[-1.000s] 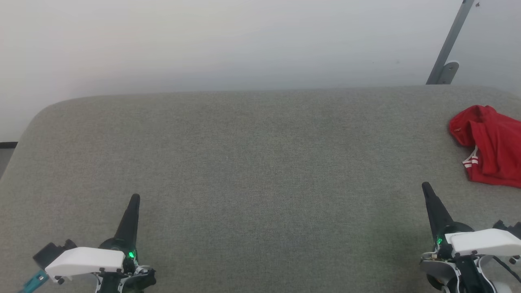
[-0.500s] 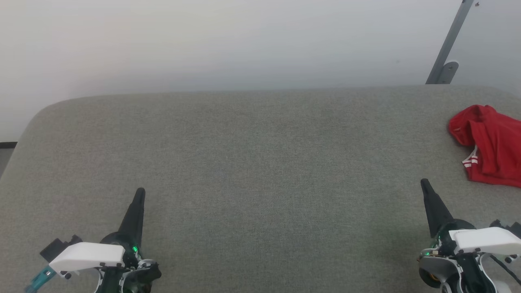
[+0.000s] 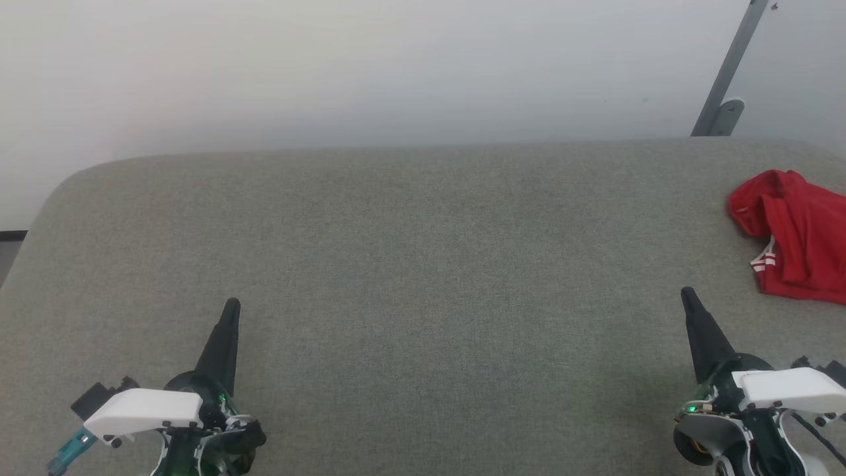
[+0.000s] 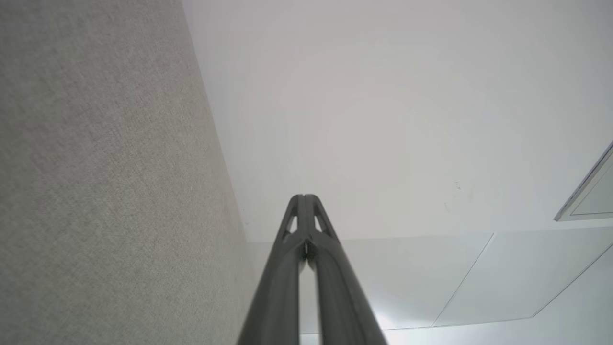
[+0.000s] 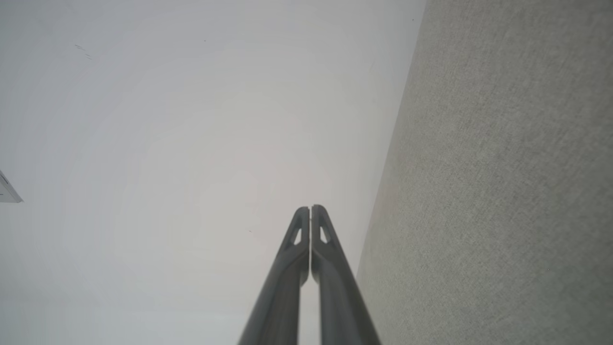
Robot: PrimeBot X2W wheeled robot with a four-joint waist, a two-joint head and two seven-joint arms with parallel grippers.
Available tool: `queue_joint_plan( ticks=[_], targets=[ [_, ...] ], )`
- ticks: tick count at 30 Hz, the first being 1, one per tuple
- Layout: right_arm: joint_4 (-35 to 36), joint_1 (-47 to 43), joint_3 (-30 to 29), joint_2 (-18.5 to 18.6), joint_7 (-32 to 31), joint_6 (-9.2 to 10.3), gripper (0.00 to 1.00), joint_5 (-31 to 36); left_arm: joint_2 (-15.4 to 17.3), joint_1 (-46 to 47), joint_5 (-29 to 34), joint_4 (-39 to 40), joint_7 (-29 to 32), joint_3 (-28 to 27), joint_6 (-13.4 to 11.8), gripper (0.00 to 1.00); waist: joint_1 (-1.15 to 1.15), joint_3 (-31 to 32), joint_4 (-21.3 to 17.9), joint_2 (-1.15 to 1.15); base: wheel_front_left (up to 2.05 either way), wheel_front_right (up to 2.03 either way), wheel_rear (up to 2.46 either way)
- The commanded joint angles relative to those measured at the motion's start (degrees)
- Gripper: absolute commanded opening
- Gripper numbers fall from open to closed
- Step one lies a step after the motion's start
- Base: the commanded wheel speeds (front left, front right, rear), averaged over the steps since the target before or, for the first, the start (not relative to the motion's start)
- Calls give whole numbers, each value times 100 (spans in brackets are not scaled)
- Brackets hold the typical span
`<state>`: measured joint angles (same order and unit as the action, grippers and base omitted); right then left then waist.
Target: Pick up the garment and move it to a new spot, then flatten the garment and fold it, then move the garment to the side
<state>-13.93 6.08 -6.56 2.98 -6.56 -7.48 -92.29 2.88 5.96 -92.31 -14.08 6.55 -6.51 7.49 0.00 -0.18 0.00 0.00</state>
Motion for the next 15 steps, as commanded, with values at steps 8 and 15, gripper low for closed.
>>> queue_joint_plan(
  ticks=[8,15],
  targets=[
    [-22,29,3,-23,-8,-2,0,-21,-15,64,-17,3,19,-1,0,0,0,0,0,0,0,0,0],
    [-22,29,2,-23,-8,-2,0,-22,-15,64,-17,3,19,-3,0,0,0,0,0,0,0,0,0]
  ],
)
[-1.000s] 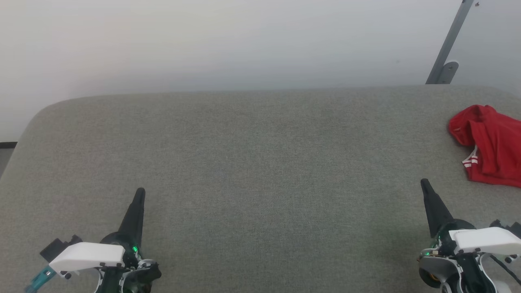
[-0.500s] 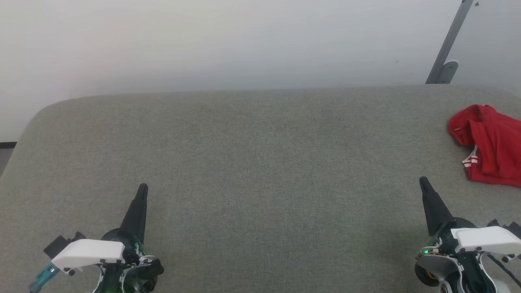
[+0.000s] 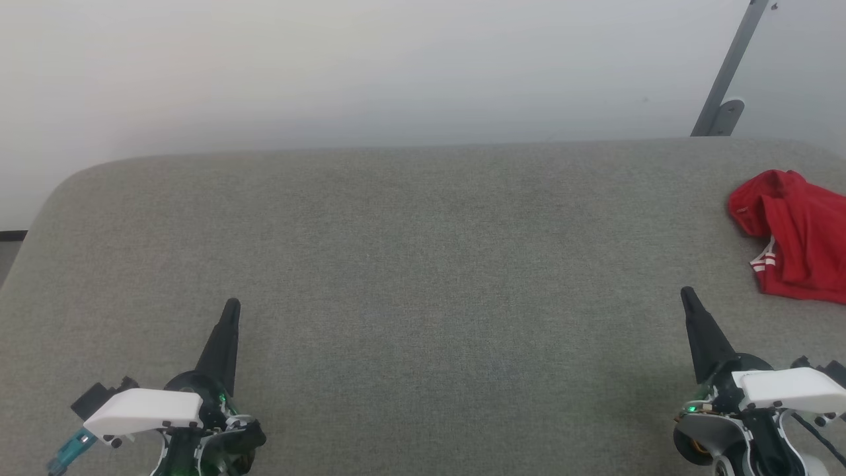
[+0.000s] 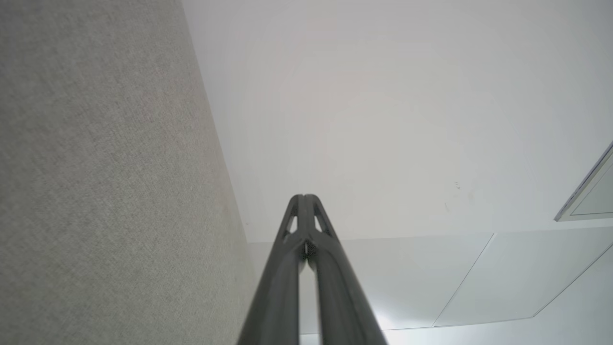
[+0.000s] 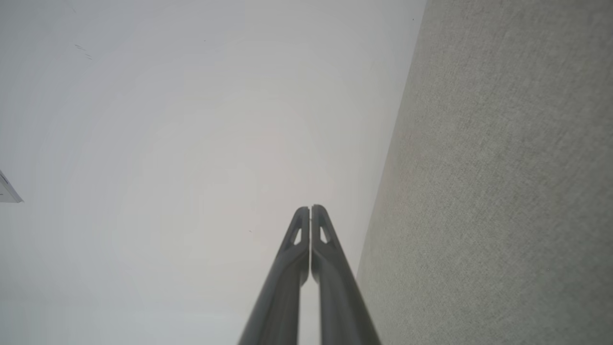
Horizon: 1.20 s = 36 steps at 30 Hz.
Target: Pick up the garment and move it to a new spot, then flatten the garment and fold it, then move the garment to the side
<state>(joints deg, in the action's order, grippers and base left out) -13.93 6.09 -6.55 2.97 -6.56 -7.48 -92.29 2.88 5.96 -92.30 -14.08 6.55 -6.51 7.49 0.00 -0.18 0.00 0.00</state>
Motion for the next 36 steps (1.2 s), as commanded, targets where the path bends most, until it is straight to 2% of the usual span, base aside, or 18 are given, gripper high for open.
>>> queue_joint_plan(
  ticks=[1,36],
  targets=[
    [-22,28,1,-22,-8,-2,0,-22,-15,64,-18,3,19,-2,0,0,0,0,0,0,0,0,0],
    [-22,27,1,-22,-6,-2,0,-23,-15,64,-20,4,17,-1,0,0,0,0,0,0,0,0,0]
  ],
)
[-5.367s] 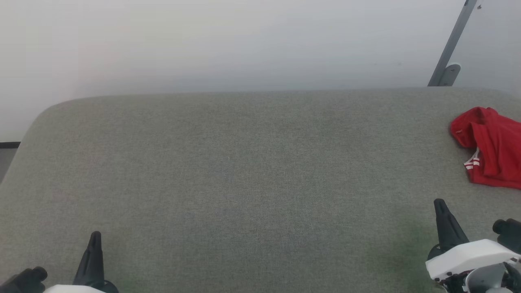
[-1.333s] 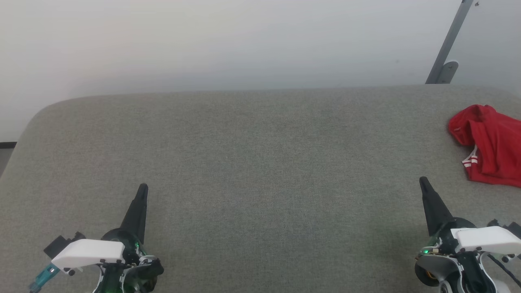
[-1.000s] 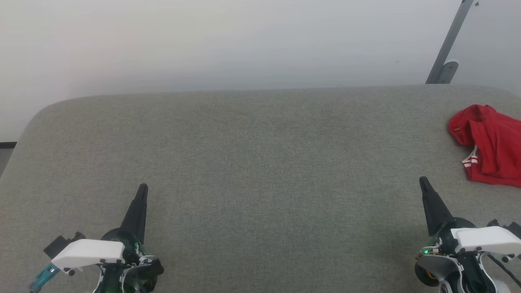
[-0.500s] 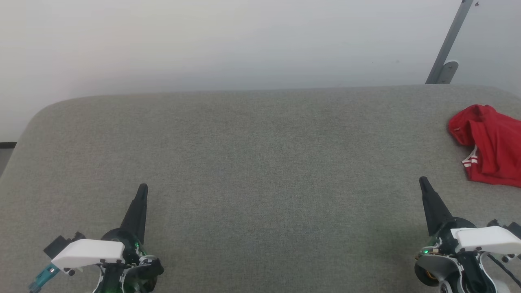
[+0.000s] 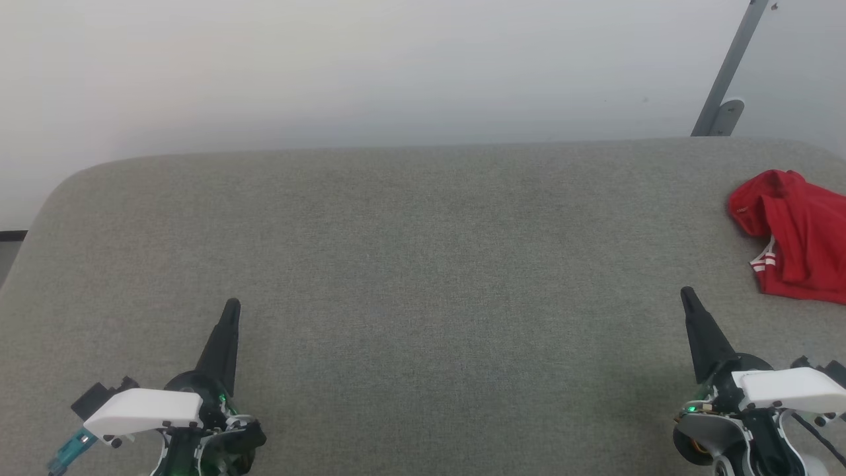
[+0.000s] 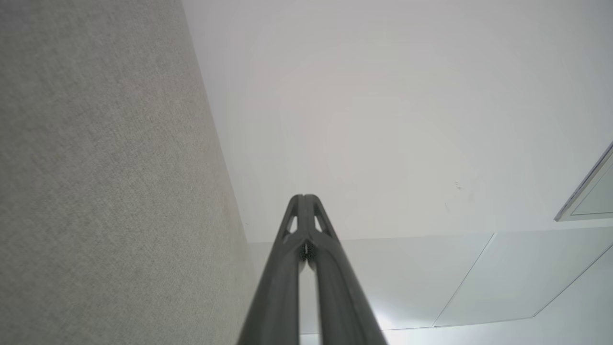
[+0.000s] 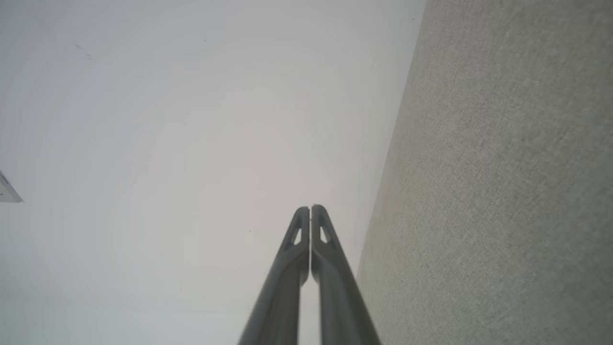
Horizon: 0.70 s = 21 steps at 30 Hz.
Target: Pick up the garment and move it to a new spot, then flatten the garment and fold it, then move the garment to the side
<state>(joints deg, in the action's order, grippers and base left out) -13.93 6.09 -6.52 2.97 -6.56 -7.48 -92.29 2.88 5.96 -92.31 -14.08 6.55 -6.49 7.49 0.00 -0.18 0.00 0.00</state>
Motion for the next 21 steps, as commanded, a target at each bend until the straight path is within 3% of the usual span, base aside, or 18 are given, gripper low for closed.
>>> queue_joint_plan(
  ticks=[1,21],
  targets=[
    [-22,27,-1,-22,-6,-2,0,-23,-15,64,-18,4,17,-2,0,0,0,0,0,0,0,0,0],
    [-22,27,-1,-22,-6,-2,0,-23,-15,64,-19,4,17,-3,0,0,0,0,0,0,0,0,0]
  ],
)
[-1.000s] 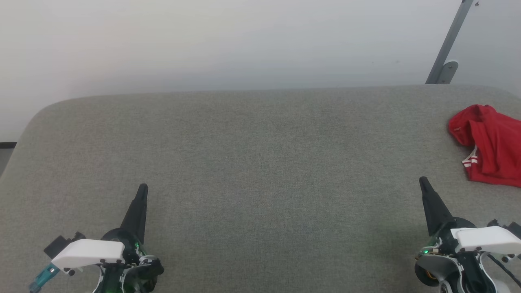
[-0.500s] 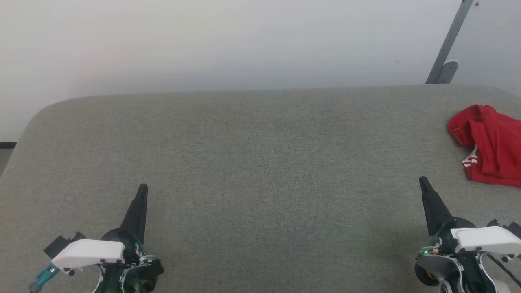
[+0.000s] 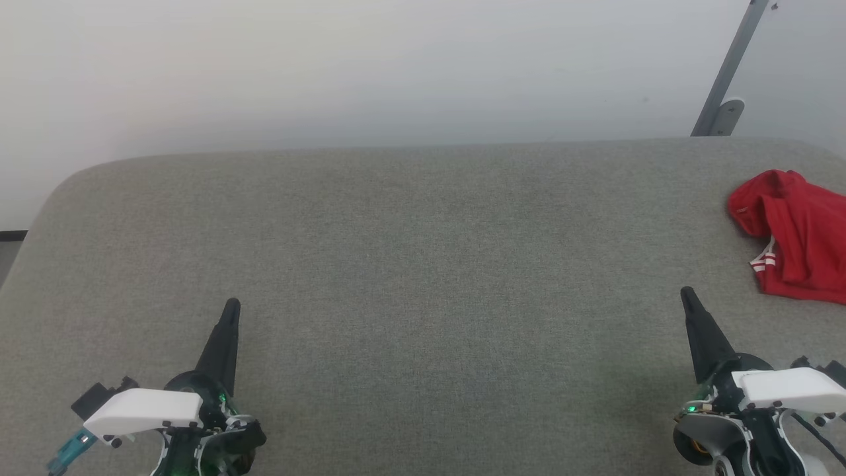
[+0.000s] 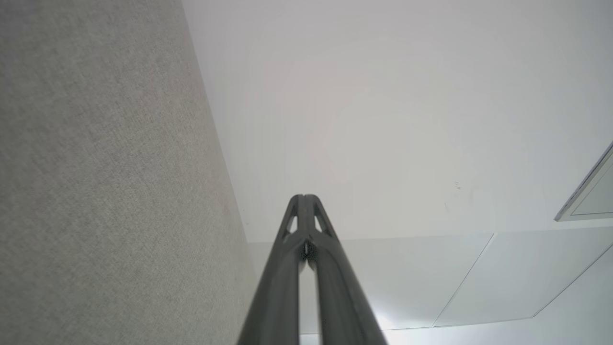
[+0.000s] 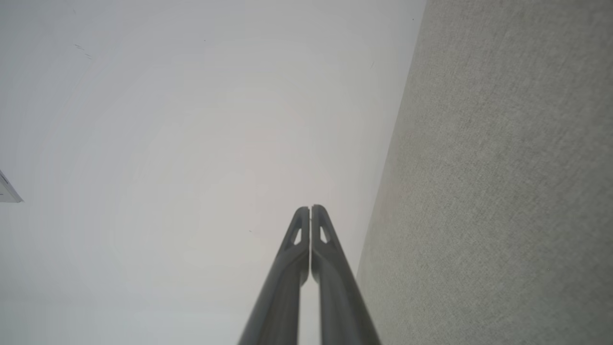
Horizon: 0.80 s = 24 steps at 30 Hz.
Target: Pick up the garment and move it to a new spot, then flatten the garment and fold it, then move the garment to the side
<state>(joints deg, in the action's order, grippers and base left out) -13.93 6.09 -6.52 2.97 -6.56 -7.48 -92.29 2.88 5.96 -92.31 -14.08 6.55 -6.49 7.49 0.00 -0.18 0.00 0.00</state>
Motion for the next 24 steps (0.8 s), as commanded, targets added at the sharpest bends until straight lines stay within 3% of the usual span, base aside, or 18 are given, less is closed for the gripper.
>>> queue_joint_plan(
  ticks=[1,24],
  targets=[
    [-22,27,0,-22,-6,-2,0,-23,-15,64,-19,4,17,-2,0,0,0,0,0,0,0,0,0],
    [-22,27,-1,-22,-5,-2,0,-24,-15,64,-19,4,16,-2,0,0,0,0,0,0,0,0,0]
  ],
)
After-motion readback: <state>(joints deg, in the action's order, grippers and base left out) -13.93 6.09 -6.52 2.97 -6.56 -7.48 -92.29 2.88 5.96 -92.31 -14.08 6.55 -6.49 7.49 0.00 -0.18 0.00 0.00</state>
